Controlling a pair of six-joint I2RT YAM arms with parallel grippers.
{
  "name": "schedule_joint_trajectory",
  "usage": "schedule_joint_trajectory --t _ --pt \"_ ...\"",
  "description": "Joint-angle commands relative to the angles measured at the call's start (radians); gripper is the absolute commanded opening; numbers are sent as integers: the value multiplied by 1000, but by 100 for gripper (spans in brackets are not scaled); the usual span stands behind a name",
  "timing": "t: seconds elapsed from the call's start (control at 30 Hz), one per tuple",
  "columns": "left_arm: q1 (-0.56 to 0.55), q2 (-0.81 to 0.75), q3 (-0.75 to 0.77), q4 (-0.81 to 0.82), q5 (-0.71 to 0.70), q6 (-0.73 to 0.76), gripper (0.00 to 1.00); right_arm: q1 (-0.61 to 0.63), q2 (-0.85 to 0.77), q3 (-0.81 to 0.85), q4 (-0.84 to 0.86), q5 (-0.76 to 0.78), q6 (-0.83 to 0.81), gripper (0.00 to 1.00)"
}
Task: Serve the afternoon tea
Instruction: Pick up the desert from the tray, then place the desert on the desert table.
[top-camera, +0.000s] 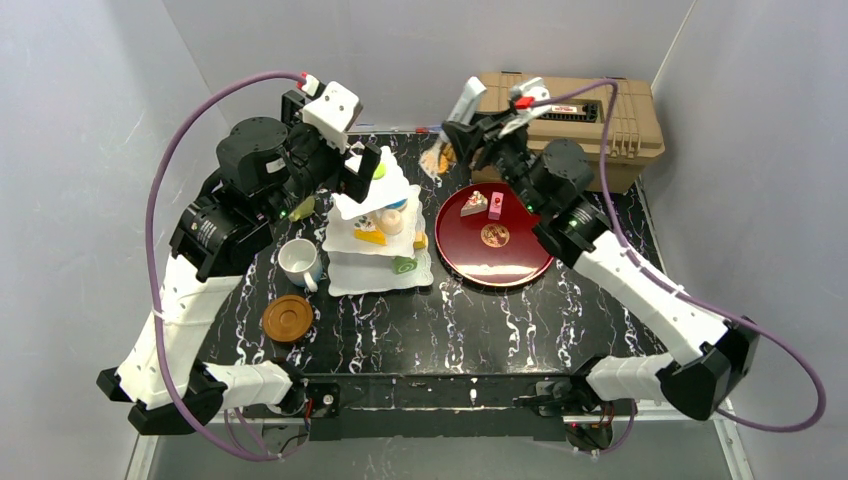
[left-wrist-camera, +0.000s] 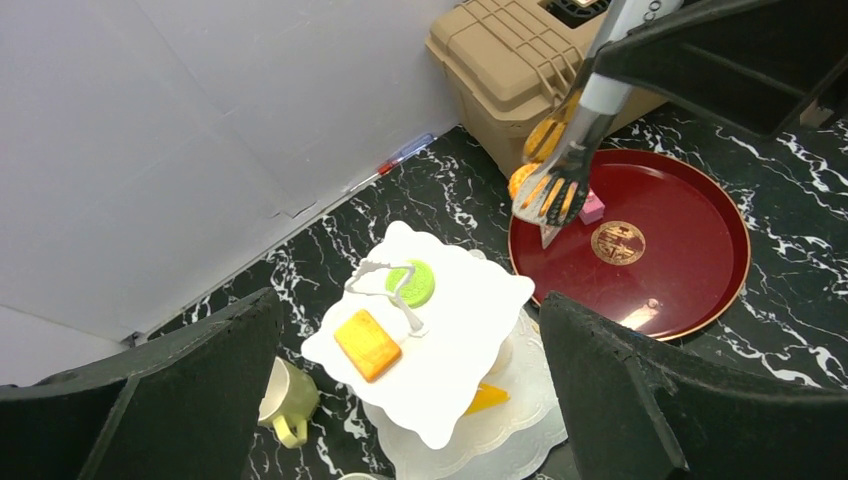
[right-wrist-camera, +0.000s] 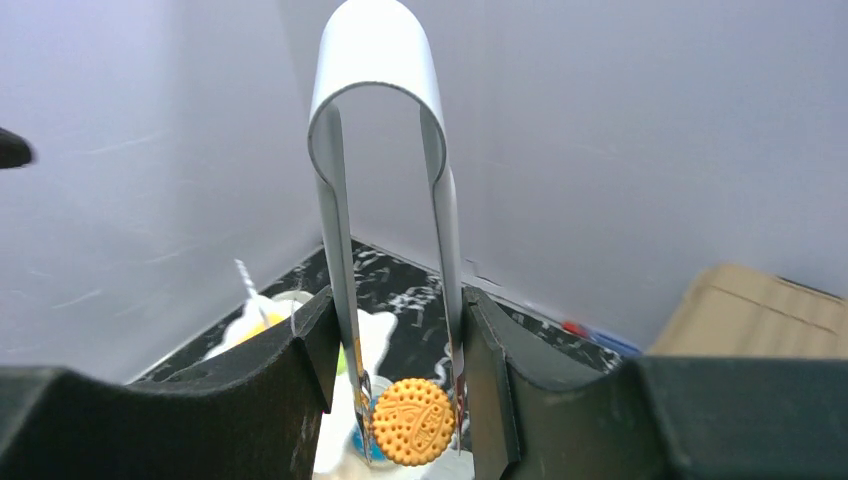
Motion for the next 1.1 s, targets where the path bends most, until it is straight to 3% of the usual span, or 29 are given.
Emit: schedule_joint_trajectory --t 0.0,0.23,0.43,0.63,0.87,1.07 --pt "20 -20 26 -3 -32 10 99 64 82 148 -7 -42 -13 31" --pt "85 -9 43 -32 -28 -29 99 135 182 266 -28 -55 -19 31" --pt "242 1 51 -52 57 -75 99 146 224 288 -29 -65 -12 31" --pt "266 0 34 -50 96 -86 99 153 249 303 -34 -76 -6 33" --pt "266 -10 -7 -28 112 -69 99 154 250 315 -36 -73 -11 50" --pt "267 -9 -6 -22 112 -63 99 154 246 312 -40 -71 -10 55"
